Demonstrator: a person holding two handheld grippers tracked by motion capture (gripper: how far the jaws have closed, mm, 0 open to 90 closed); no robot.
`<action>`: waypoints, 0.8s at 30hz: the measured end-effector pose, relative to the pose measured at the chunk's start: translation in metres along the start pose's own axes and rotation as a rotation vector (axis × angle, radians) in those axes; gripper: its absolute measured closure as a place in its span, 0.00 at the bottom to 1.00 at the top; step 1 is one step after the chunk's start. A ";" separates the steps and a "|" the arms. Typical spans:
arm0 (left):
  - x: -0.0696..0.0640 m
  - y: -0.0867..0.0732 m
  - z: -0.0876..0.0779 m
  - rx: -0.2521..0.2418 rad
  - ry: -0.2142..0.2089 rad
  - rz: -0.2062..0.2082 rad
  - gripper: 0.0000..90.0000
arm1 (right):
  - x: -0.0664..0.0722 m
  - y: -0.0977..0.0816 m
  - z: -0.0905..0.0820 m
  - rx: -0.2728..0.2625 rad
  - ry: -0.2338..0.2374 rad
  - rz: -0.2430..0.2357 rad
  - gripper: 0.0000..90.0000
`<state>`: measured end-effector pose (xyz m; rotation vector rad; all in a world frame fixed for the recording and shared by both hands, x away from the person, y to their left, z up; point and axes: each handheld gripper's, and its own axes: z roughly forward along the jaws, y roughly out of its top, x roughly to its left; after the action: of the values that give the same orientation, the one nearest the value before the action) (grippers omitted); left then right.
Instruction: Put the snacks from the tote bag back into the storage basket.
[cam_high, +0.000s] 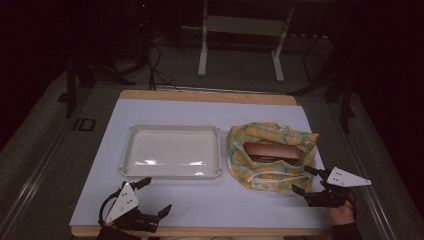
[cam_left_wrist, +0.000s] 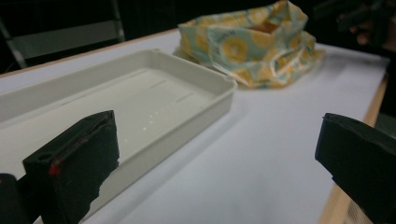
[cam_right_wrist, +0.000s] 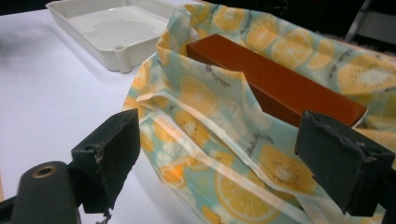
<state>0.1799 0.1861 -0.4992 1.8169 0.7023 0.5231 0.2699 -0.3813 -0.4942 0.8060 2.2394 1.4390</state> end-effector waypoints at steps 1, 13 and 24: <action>-0.001 -0.001 0.000 0.008 -0.002 0.004 0.00 | -0.001 0.000 -0.001 0.014 0.012 0.016 0.15; 0.001 -0.004 0.003 0.015 -0.012 -0.033 0.00 | -0.002 -0.001 0.005 0.127 0.105 0.053 0.13; 0.003 -0.003 0.005 -0.008 -0.025 -0.036 0.00 | 0.006 0.011 0.007 0.148 0.169 -0.006 0.12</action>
<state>0.1848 0.1850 -0.5034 1.7970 0.7144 0.4782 0.2717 -0.3692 -0.4873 0.7462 2.4974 1.3983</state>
